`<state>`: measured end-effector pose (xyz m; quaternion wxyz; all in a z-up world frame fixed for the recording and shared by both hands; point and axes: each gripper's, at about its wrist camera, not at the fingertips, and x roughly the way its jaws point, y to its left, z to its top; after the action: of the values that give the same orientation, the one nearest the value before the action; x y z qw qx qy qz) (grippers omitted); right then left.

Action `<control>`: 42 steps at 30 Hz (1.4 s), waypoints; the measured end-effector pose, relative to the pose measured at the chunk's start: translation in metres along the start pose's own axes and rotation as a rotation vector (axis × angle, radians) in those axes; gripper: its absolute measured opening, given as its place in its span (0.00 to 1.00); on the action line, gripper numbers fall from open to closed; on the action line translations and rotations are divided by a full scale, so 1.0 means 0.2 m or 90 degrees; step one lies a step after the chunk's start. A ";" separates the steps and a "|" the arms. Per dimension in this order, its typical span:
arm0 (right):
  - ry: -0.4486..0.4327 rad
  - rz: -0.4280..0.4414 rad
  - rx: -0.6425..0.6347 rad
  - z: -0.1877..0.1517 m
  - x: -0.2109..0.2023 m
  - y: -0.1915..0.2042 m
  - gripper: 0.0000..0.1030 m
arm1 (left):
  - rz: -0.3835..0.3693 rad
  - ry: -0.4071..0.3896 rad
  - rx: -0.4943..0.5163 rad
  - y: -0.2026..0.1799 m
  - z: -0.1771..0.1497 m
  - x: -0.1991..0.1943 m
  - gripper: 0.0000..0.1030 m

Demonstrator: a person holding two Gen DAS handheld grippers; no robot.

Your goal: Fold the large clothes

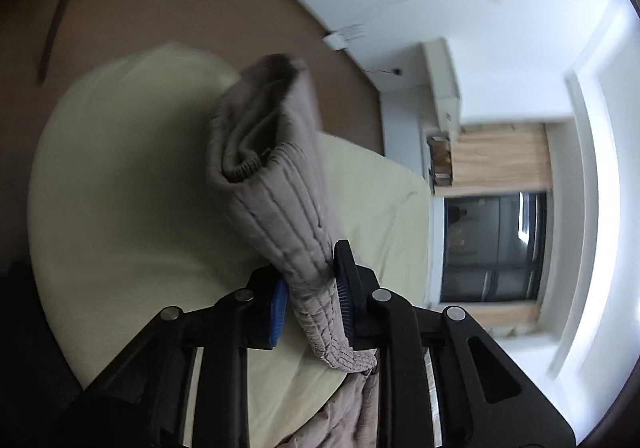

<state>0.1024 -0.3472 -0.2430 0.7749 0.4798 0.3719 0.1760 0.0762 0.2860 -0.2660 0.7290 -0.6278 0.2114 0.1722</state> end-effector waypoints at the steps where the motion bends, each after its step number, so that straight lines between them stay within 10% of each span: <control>1: -0.003 0.000 0.003 0.00 -0.01 -0.02 0.94 | -0.002 -0.004 0.043 -0.09 -0.02 0.00 0.18; 8: -0.022 0.002 0.028 0.03 -0.10 -0.14 0.94 | -0.059 0.035 0.315 -0.77 -0.39 0.09 0.16; 14: -0.047 -0.006 0.041 0.08 -0.18 -0.23 0.94 | -0.118 0.167 0.596 -1.24 -1.33 0.33 0.16; 23: -0.075 -0.029 0.061 0.17 -0.29 -0.37 0.94 | -0.111 0.337 0.807 -1.31 -2.48 0.81 0.16; 29: -0.029 0.022 0.087 0.37 -0.16 -0.36 0.97 | -0.104 0.342 0.888 -1.23 -2.69 0.91 0.16; 36: 0.103 0.085 0.123 0.55 0.27 -0.23 0.96 | -0.099 0.356 0.915 -0.93 -2.45 0.74 0.16; 42: 0.213 0.038 0.148 0.61 0.58 -0.20 0.70 | -0.101 0.345 0.928 -0.94 -2.39 0.65 0.17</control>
<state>0.2667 -0.3686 -0.2928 0.6360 0.5408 0.4990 0.2322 0.2401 -0.2172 -0.2343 0.8906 -0.0240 0.3962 -0.2220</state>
